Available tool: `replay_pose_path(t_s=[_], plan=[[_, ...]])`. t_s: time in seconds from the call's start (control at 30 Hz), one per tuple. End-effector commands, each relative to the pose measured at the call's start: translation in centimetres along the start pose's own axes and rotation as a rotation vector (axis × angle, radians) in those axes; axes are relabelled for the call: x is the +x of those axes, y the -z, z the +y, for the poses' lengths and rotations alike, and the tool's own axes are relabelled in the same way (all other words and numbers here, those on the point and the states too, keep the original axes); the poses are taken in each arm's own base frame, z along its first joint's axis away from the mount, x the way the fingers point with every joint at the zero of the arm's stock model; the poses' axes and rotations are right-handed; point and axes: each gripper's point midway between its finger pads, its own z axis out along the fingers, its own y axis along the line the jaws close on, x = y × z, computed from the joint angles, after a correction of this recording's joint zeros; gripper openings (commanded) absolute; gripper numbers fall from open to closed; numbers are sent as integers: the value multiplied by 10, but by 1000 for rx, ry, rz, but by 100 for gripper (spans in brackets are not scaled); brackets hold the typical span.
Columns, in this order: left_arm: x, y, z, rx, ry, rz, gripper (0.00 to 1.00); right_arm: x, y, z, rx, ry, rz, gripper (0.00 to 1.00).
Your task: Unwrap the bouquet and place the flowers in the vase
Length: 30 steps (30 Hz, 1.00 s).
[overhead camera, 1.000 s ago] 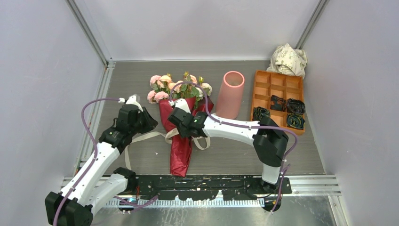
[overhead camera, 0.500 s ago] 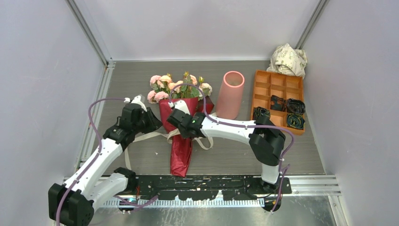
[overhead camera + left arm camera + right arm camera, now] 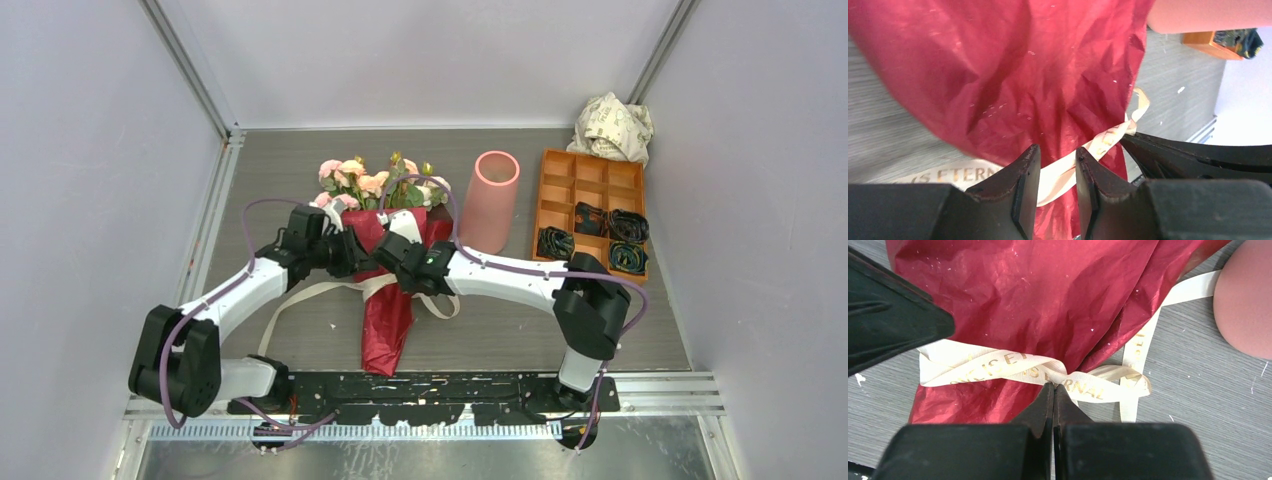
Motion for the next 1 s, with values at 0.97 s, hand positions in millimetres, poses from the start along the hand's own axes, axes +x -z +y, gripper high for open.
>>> replay_pose_path(t_s=[0.97], plan=[[26,-24,-65,224,-229,95,32,-36,33,-5,-33,-102,-126,1]])
